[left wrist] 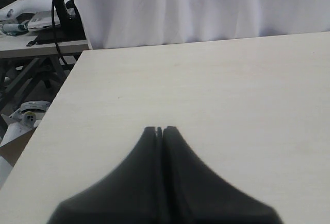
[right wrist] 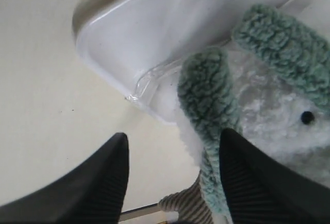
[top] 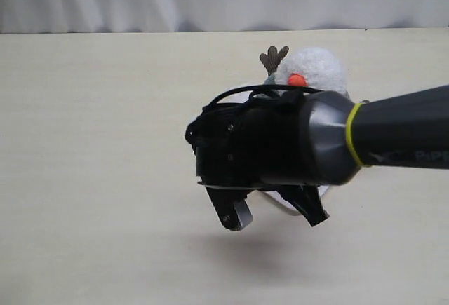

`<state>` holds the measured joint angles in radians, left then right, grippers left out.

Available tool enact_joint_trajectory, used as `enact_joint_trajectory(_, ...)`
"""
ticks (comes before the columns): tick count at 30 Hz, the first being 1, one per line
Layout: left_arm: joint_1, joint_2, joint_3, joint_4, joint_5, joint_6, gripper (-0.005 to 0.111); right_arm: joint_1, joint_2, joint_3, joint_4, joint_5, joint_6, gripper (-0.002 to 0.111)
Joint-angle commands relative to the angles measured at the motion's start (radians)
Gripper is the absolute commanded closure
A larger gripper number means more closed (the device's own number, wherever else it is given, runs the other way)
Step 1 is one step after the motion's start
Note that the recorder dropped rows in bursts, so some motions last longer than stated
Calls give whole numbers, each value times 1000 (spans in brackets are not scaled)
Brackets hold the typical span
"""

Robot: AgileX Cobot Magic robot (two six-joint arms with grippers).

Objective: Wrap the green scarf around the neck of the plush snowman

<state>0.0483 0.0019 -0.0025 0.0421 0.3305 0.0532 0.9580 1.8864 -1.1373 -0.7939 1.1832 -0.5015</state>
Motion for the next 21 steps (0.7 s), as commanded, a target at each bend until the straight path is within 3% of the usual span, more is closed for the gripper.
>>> enact_joint_trajectory(1,4,-2,3,-1,-8,-2,107,-4,-9,47,-108,-69,78,57)
enact_joint_trajectory(4,4,-2,3,-1,-8,-2,107,-8,-9,62,-181,-98,154,57)
enact_joint_trajectory(11,4,-2,3,-1,-8,-2,107,-43,2,86,-161,-165,160,59)
enact_joint_trajectory(21,4,-2,3,-1,-8,-2,107,-80,31,86,-192,-165,195,94)
